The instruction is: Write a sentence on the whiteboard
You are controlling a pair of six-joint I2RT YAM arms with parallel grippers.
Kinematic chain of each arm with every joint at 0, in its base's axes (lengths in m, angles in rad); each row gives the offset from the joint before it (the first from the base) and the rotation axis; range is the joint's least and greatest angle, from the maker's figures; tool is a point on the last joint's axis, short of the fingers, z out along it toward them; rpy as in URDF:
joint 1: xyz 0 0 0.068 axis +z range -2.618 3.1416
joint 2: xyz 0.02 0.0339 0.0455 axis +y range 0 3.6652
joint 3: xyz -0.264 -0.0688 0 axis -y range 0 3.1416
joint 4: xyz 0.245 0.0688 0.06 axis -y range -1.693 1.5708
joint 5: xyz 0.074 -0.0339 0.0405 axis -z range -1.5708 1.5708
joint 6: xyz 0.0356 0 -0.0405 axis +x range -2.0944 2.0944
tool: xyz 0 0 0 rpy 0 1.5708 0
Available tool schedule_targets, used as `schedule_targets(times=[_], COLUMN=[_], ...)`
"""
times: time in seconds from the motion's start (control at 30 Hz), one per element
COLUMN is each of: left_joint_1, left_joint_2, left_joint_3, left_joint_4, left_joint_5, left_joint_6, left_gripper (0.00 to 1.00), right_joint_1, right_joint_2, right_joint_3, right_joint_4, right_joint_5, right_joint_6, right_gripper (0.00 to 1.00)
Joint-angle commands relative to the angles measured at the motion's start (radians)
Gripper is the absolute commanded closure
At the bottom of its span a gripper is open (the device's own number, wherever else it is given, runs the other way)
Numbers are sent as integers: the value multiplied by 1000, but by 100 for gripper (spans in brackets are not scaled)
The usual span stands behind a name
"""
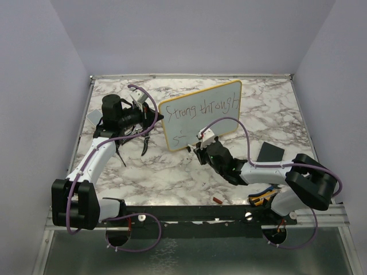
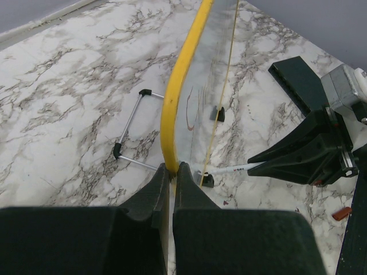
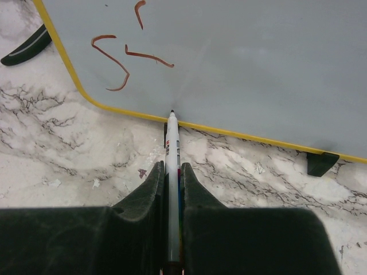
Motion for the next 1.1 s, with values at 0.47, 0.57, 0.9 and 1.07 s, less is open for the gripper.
schedule_targets(times=[0.47,0.57,0.9,1.07], left_joint_1=[2,2,2,2], left_joint_2=[-15,-16,-15,-14], left_joint_3=[-18,-19,-19,-19], left_joint_4=[15,15,15,15], left_joint_5=[-27,-26,-26,-25], left_joint_6=[27,26,27,26], left_gripper=[100,100,100,100], right_joint_1=[-1,-1,-1,-1], right_joint_2=[-180,-162,-119,-100], right_joint_3=[-17,-10,9,25], right_joint_4=[10,20,80,87], right_joint_5=[8,-16,28,-52], right_joint_6=[-85,-82,-86,-96], right_gripper=[100,99,99,99])
